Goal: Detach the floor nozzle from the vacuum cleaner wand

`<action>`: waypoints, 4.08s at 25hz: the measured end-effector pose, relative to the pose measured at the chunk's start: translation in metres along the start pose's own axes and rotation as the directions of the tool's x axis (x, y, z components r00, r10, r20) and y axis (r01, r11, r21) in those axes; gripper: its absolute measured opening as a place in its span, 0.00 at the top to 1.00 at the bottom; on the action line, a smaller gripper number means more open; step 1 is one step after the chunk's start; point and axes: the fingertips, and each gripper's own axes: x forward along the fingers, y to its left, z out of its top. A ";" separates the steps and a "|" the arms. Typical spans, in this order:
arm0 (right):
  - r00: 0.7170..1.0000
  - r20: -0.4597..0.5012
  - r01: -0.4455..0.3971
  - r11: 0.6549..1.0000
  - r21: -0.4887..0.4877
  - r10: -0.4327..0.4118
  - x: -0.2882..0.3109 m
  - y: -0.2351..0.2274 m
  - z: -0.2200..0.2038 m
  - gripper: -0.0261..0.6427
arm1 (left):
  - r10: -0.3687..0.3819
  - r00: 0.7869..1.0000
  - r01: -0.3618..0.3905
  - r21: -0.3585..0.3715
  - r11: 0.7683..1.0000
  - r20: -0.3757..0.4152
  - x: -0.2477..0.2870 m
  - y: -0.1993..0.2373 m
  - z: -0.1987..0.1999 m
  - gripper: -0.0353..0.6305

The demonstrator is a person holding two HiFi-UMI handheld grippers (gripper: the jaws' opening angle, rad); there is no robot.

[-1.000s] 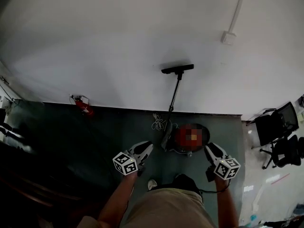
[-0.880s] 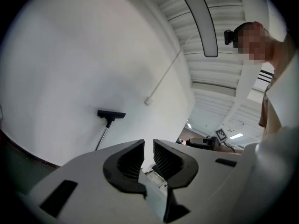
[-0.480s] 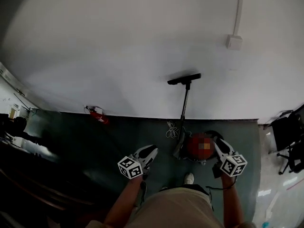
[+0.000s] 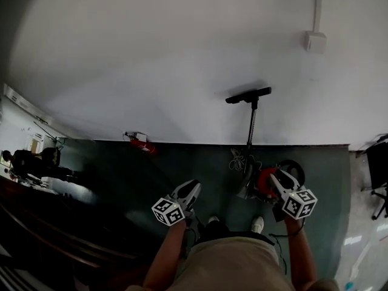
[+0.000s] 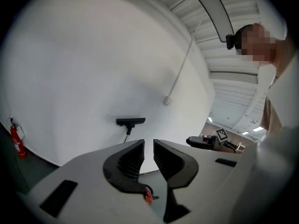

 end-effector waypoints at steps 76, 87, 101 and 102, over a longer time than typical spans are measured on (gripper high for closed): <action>0.734 0.087 0.389 0.522 0.759 -0.673 0.405 -0.216 0.115 0.51 | -0.497 0.617 0.622 -0.009 0.783 -0.611 0.412 0.252 0.008 0.77; 0.675 0.024 0.427 0.418 0.802 -0.737 0.399 -0.228 0.104 0.57 | -0.457 0.580 0.649 0.043 0.760 -0.674 0.404 0.272 -0.008 0.77; 0.747 0.069 0.336 0.465 0.819 -0.661 0.278 -0.162 0.086 0.59 | -0.509 0.426 0.798 0.045 0.601 -0.748 0.416 0.231 -0.048 0.76; 0.757 0.065 0.331 0.467 0.820 -0.651 0.269 -0.152 0.082 0.59 | -0.516 0.399 0.821 0.044 0.569 -0.758 0.415 0.221 -0.054 0.74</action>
